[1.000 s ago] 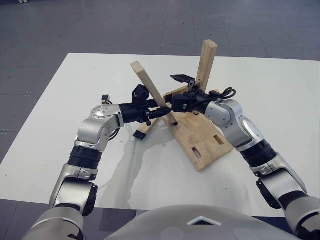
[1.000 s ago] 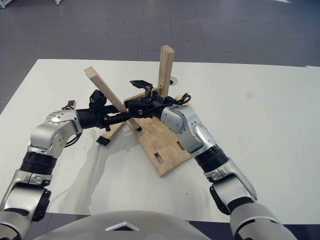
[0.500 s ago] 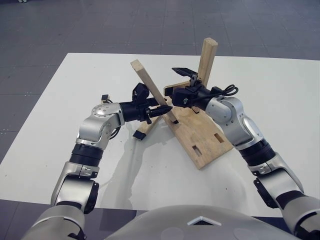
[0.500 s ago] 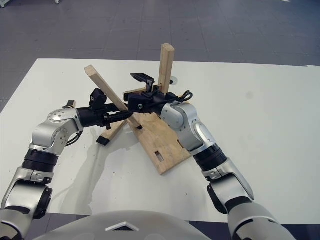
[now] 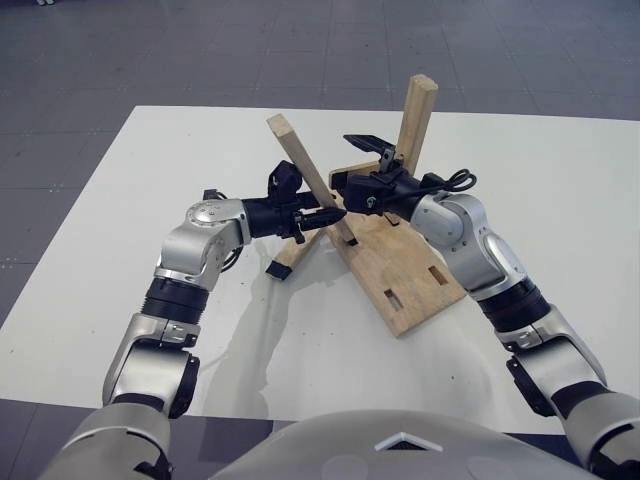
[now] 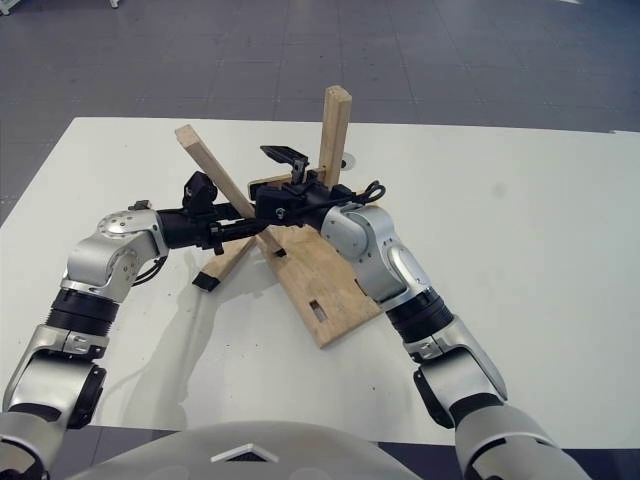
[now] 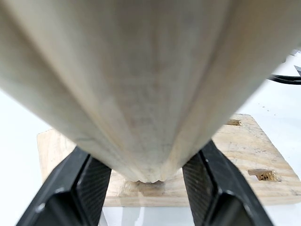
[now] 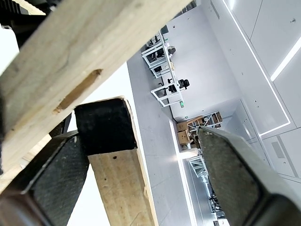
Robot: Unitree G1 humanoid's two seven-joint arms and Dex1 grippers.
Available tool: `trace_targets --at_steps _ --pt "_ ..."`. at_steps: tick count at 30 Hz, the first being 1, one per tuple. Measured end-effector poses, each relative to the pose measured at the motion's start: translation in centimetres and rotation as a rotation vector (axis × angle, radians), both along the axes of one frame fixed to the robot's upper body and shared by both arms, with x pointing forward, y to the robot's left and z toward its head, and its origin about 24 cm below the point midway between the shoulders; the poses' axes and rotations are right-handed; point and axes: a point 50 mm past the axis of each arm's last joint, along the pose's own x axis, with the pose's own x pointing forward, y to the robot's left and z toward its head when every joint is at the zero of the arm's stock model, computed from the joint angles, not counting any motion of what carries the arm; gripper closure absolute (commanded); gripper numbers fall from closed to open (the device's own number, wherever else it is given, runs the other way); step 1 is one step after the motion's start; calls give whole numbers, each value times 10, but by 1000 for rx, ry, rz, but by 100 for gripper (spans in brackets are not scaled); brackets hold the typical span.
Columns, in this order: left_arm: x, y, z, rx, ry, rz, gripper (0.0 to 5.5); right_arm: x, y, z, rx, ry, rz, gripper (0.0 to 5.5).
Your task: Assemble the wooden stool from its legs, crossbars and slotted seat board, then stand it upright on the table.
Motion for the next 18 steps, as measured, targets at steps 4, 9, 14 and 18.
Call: trace_targets --at_steps 4,9,14,18 --pt "0 -1 1 10 -5 -12 345 0 0 0 0 0 0 161" --pt "0 -1 1 10 -5 -13 345 -2 -1 0 -4 -1 5 161" --pt "0 -1 1 11 -5 -14 345 -7 -5 -2 -30 10 26 161" --pt "0 -1 1 12 -6 -15 345 -10 -17 -10 -75 59 31 161"
